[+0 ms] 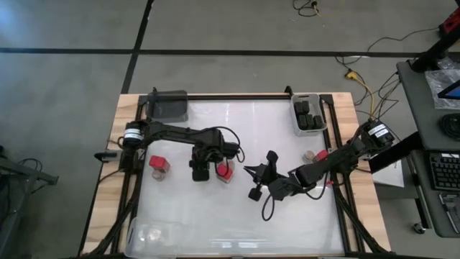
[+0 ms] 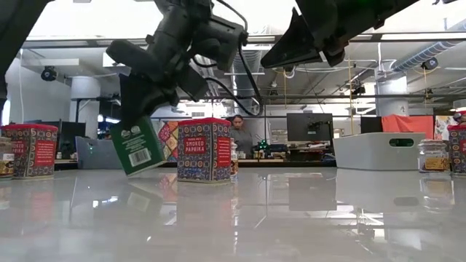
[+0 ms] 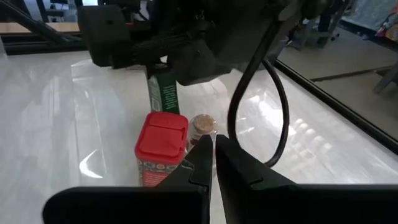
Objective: Sort spices by type
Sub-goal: Put the black seasoning can into the gray bin
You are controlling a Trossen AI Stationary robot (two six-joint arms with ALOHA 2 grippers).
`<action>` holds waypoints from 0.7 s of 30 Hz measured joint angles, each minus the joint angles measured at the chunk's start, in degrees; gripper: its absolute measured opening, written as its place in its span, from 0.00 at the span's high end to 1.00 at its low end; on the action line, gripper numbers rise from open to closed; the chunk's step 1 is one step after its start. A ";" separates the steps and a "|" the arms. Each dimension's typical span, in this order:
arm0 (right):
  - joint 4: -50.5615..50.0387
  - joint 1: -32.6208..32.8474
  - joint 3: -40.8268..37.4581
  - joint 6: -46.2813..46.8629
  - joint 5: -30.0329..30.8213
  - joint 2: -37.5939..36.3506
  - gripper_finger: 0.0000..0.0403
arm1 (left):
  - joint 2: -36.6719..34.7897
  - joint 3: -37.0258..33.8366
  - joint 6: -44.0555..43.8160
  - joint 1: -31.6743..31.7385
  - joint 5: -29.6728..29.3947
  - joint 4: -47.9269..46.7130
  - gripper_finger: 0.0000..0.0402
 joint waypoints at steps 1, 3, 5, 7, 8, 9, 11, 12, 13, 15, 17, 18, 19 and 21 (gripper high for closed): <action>0.00 0.06 0.00 0.00 0.00 -0.02 0.97 | 0.00 0.00 0.25 0.00 0.00 -0.02 0.70; 0.00 0.12 0.00 0.00 0.02 0.00 0.97 | -0.09 -0.02 0.66 -0.01 0.02 0.29 0.70; 0.02 0.19 0.00 0.00 0.02 -0.02 0.97 | -0.36 0.00 1.70 0.00 -0.03 0.76 0.69; 0.03 0.19 0.00 0.02 0.02 -0.01 0.97 | -0.74 0.00 2.68 -0.07 -0.29 1.26 0.69; 0.04 0.19 0.00 0.24 0.03 0.00 0.97 | -0.94 0.00 2.91 -0.07 -0.35 1.66 0.68; 0.04 0.19 0.00 0.37 0.02 0.00 0.97 | -0.96 0.00 3.05 -0.04 -0.35 2.26 0.68; 0.05 0.19 0.00 0.38 0.02 0.00 0.97 | -0.96 0.00 3.43 -0.06 -0.38 3.11 0.65; 0.07 0.19 0.00 0.39 0.04 -0.02 0.97 | -0.95 -0.02 3.61 -0.06 -0.39 3.59 0.64; 0.07 0.19 0.00 0.39 0.04 -0.01 0.97 | -0.94 -0.02 3.65 -0.04 -0.40 4.07 0.63; 0.08 0.19 0.00 0.39 0.04 -0.01 0.97 | -0.94 -0.02 3.69 0.07 -0.42 4.42 0.62; 0.09 0.19 0.00 0.39 0.04 0.00 0.97 | -0.94 -0.02 3.82 0.17 -0.89 4.65 0.62; 0.09 0.19 0.00 0.39 0.04 0.00 0.97 | -0.94 -0.02 3.83 0.27 -1.13 4.73 0.62; 0.09 0.19 0.00 0.39 0.04 0.00 0.97 | -0.94 -0.02 3.82 0.39 -1.22 4.83 0.62; 0.09 0.19 0.00 0.39 0.04 0.00 0.97 | -0.94 -0.02 3.66 0.55 -1.37 5.26 0.63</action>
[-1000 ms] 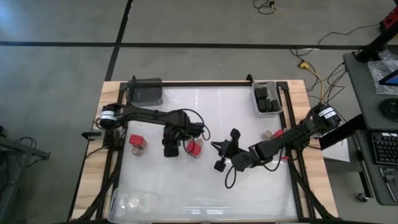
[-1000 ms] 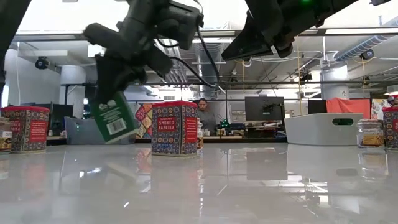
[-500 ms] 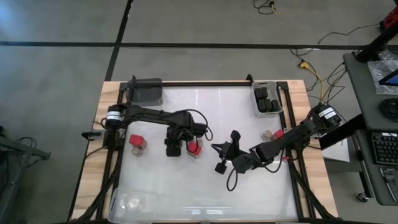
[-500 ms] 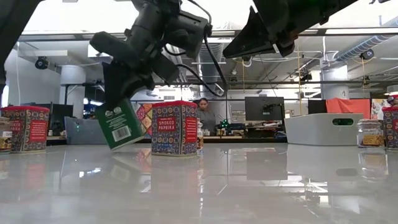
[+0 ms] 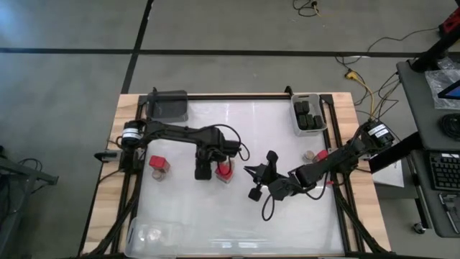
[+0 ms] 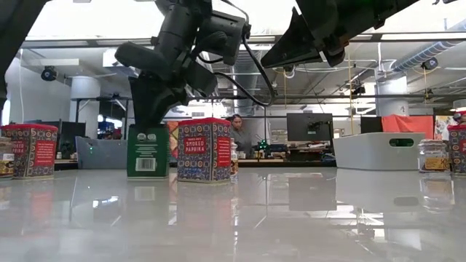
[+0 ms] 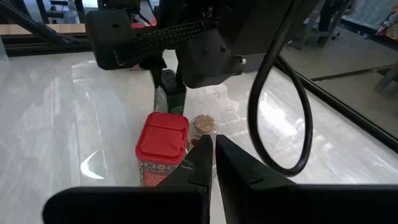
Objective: Sort spices by type
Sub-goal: Put the black seasoning can into the gray bin
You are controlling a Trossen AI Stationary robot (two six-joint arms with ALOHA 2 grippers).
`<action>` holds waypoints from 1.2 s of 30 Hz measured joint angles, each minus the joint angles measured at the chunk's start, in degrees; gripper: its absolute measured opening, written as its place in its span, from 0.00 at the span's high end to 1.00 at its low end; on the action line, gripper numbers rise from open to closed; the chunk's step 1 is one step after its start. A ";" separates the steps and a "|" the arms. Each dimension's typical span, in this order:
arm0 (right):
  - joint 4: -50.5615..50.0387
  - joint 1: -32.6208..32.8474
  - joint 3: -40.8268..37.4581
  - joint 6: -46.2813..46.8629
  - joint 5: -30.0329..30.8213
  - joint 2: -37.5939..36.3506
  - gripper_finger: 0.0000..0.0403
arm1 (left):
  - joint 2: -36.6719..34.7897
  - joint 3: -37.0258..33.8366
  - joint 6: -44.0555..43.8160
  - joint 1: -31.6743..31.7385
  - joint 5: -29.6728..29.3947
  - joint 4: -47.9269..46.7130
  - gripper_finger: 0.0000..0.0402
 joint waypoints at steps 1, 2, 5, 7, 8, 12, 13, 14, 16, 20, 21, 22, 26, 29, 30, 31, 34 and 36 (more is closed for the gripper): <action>0.00 0.00 0.00 0.00 0.00 0.00 0.97 | 0.00 0.00 -0.05 0.03 0.01 0.40 0.63; 0.01 0.00 -0.02 0.00 0.00 0.00 0.97 | -0.01 0.00 -0.07 0.08 -0.01 0.76 0.63; 0.02 0.00 -0.02 0.00 0.00 -0.02 0.97 | -0.02 0.00 -0.22 0.06 -0.01 1.25 0.63; 0.02 0.00 -0.04 0.00 0.00 0.00 0.97 | -0.18 -0.01 -0.37 0.05 -0.01 1.03 0.62; 0.02 0.00 -0.04 0.00 0.00 0.00 0.97 | -0.39 -0.02 -0.38 0.04 -0.01 0.97 0.61; 0.02 0.00 -0.07 0.26 0.01 0.00 0.97 | -2.26 -0.04 0.07 0.04 -0.01 0.54 0.57; 0.02 0.00 -0.07 0.33 0.00 0.00 0.97 | -2.91 -0.04 0.38 0.04 -0.01 0.36 0.56; 0.02 0.00 -0.07 0.35 0.02 0.00 0.97 | -3.64 -0.04 0.45 0.04 -0.01 0.14 0.55; 0.00 0.00 -0.07 0.40 0.02 0.00 0.97 | -5.42 -0.07 0.54 0.04 -0.03 -0.26 0.54; -0.02 0.00 -0.07 0.48 0.00 0.00 0.97 | -9.50 -0.91 0.17 0.04 -0.03 -3.75 0.53; -0.02 0.00 -0.07 0.52 0.01 0.00 0.97 | -10.63 -1.79 -0.54 0.04 0.00 -3.99 0.53; -0.02 0.00 -0.07 0.56 0.01 0.00 0.97 | -11.86 -2.88 -1.54 0.04 0.06 -4.01 0.53; -0.04 0.00 -0.07 0.68 0.00 0.00 0.97 | -16.78 -9.34 -4.25 0.04 0.45 -2.97 0.55; -0.02 0.00 -0.07 0.68 0.00 0.00 0.97 | -19.75 -15.40 -5.93 0.04 0.24 1.63 0.58; -0.04 0.00 -0.07 0.68 0.00 0.00 0.97 | -20.48 -17.27 -6.08 0.04 0.22 3.78 0.59; -0.04 0.00 -0.07 0.68 0.00 0.00 0.97 | -21.15 -19.10 -6.53 0.04 0.10 6.00 0.60; -0.02 0.00 -0.07 0.74 0.01 0.00 0.97 | -22.20 -23.16 -8.08 0.04 -0.06 11.57 0.65; -0.01 0.00 -0.07 1.18 0.00 0.00 0.97 | -22.20 -24.77 -8.25 0.02 -1.30 13.14 0.69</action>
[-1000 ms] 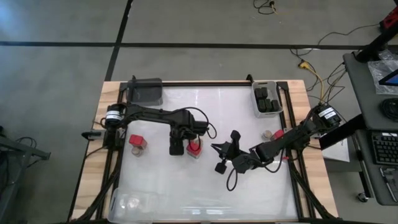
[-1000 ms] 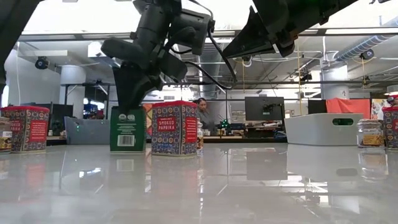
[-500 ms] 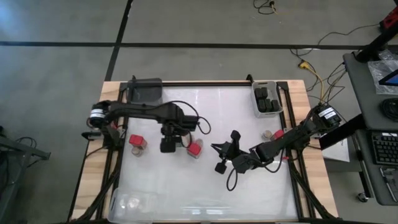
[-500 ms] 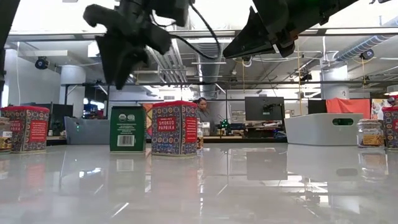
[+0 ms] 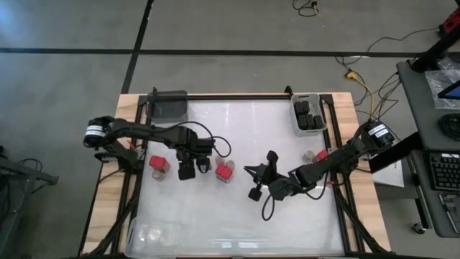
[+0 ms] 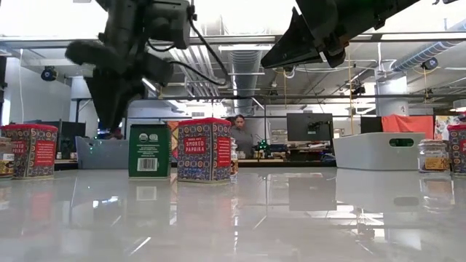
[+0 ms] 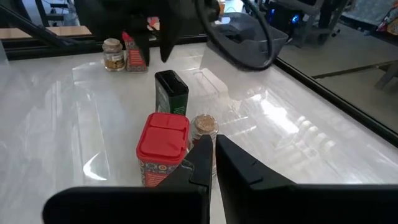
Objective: Sort spices by type
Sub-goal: Put the black seasoning can into the gray bin
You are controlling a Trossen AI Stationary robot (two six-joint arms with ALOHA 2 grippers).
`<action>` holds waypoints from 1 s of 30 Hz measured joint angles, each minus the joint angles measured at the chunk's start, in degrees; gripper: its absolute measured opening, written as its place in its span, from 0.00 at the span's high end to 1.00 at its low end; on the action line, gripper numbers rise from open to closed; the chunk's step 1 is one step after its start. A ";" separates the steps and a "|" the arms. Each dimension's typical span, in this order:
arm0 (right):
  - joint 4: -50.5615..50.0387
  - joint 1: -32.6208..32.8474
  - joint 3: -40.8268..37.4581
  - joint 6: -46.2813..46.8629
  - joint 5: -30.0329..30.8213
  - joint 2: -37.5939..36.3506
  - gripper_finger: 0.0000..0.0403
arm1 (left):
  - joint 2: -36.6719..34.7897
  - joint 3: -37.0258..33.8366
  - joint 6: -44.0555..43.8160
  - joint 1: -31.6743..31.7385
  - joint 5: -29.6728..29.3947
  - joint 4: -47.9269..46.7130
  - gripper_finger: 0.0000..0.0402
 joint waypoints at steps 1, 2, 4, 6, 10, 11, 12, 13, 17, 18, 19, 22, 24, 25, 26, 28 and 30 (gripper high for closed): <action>0.00 0.00 0.00 0.03 0.01 0.00 0.97 | 0.19 -0.30 0.06 -0.02 -1.34 0.31 0.72; 0.01 0.00 0.00 0.04 0.00 0.00 0.97 | 0.24 -0.45 0.38 -0.02 -2.24 0.98 0.74; 0.01 0.00 0.00 0.04 0.02 0.00 0.97 | 0.24 -0.82 1.20 -0.02 -3.00 2.46 0.80; 0.02 0.00 0.00 0.02 0.01 0.00 0.97 | 0.24 -0.85 1.43 -0.03 -3.00 4.93 0.85; 0.00 0.00 0.00 -0.02 0.00 0.00 0.97 | 0.24 -0.15 1.92 -0.04 -1.78 6.29 0.95; -0.03 0.00 0.00 -0.02 0.01 0.00 0.97 | 0.24 -0.12 2.14 -0.04 -0.91 6.43 0.97; -0.01 0.00 0.00 -0.05 0.01 0.00 0.97 | 0.24 -0.12 2.18 -0.04 -0.44 6.45 0.99; -0.01 0.00 0.00 -0.05 0.02 0.00 0.97 | 0.24 -0.12 2.10 -0.04 -0.09 6.45 0.99; -0.04 0.00 0.00 -0.09 0.00 0.00 0.97 | 0.25 -0.12 2.01 -0.04 0.30 7.48 1.00; -0.01 0.00 0.00 -0.09 0.02 0.00 0.97 | 0.25 -0.12 2.02 -0.04 0.33 8.19 1.00; -0.03 0.00 0.00 -0.09 0.00 0.00 0.97 | 0.24 -0.12 2.08 -0.04 0.34 8.83 1.00; -0.02 0.00 0.00 -0.10 0.00 0.00 0.97 | 0.26 -0.12 2.47 -0.04 1.85 10.78 1.00; -0.04 0.00 0.00 -0.20 -0.02 0.00 0.97 | 0.26 -0.12 2.53 -0.04 2.94 12.27 1.00; -0.04 0.00 0.00 -0.23 -0.02 0.00 0.97 | 0.26 -0.12 2.64 -0.04 3.29 12.87 1.00; -0.04 0.00 0.00 -0.26 -0.02 0.00 0.97 | 0.26 -0.12 2.79 -0.04 3.42 13.43 1.00; -0.04 0.00 0.00 -0.29 -0.04 0.00 0.97 | 0.28 -0.12 2.86 -0.04 3.45 14.77 1.00; -0.04 0.00 0.00 -0.29 -0.04 0.00 0.97 | 0.70 -0.12 2.87 -0.04 3.50 16.45 1.00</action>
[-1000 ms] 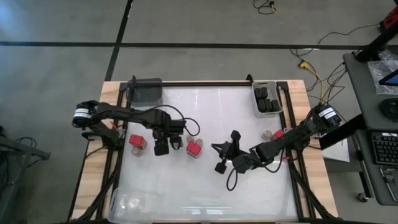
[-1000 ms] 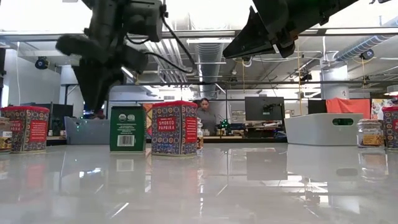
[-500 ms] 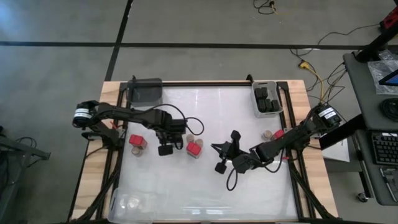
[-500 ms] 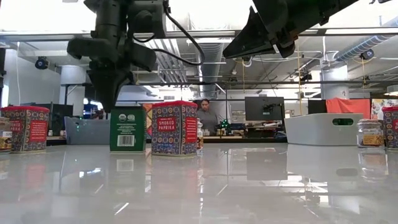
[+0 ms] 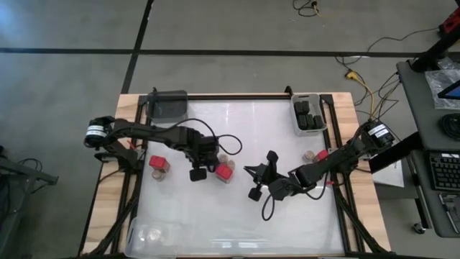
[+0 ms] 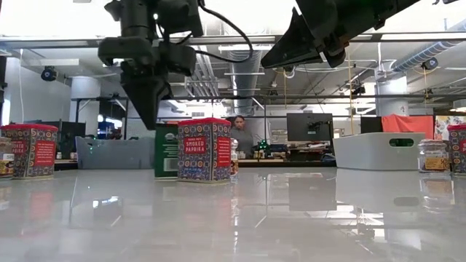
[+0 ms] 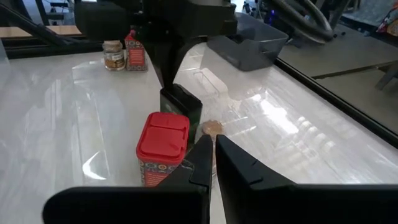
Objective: Sort spices by type
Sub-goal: Put the black seasoning can into the gray bin
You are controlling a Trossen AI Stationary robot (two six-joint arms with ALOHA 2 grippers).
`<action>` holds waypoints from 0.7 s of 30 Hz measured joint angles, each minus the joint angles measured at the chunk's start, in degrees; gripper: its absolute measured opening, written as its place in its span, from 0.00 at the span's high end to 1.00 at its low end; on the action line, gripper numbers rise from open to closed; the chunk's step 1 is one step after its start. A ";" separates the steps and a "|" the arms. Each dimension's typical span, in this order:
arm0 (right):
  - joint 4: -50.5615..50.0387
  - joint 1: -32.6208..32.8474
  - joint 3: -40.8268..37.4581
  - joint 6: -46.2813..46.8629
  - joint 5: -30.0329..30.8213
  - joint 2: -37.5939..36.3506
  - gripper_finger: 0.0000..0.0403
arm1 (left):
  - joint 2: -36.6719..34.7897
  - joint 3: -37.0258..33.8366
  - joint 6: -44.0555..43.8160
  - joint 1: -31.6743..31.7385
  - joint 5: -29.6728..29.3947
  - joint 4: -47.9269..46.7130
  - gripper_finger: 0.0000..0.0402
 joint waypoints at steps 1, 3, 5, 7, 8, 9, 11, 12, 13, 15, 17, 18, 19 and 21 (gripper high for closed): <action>0.00 0.00 0.00 -0.01 0.00 0.00 0.97 | 0.34 0.00 0.08 0.00 0.00 0.74 1.00; 0.00 0.00 0.00 -0.22 -0.03 0.00 0.97 | 1.43 0.00 0.89 0.00 0.58 2.05 1.00; -0.02 0.00 0.00 -1.24 -1.00 0.00 0.97 | 2.80 0.00 1.52 0.00 1.33 3.37 1.00; 0.00 -0.02 0.00 -1.39 -2.94 0.05 0.97 | 4.02 -0.02 2.60 0.02 1.33 4.40 1.00; -0.01 -0.02 0.00 -1.39 -3.10 0.21 0.97 | 4.57 -0.02 3.26 0.02 1.33 4.79 1.00; 0.02 -0.01 0.00 -1.43 -3.13 0.41 0.97 | 4.93 -0.02 3.67 0.02 1.33 5.35 1.00; -0.17 0.00 -0.02 -1.47 -3.18 0.52 0.97 | 5.32 -0.04 4.33 0.02 1.33 6.54 1.00; 0.02 0.00 -0.02 -1.40 -3.15 0.69 0.97 | 5.33 -0.04 4.53 0.04 1.33 7.28 1.00; 0.39 -0.02 -0.02 -1.38 -3.10 0.91 0.97 | 5.33 -0.04 4.66 0.04 1.32 8.06 1.00; 0.04 -0.03 -0.02 -1.50 -3.17 1.19 0.96 | 5.17 -0.04 5.31 0.09 1.29 9.85 1.00; 0.06 -0.47 -0.04 -2.12 -4.43 1.20 0.92 | 4.99 -0.04 6.28 0.10 1.16 11.72 1.00; 0.37 -0.89 -0.04 -2.74 -5.93 1.18 0.89 | 4.94 -0.04 6.74 0.22 1.09 12.60 1.00; 0.60 -1.42 -0.04 -3.99 -7.27 1.14 0.86 | 4.94 -0.04 7.21 0.32 1.10 13.11 1.00; 0.74 -2.92 -0.02 -6.53 -9.78 1.03 0.78 | 4.96 -0.04 8.01 0.71 1.09 13.43 1.00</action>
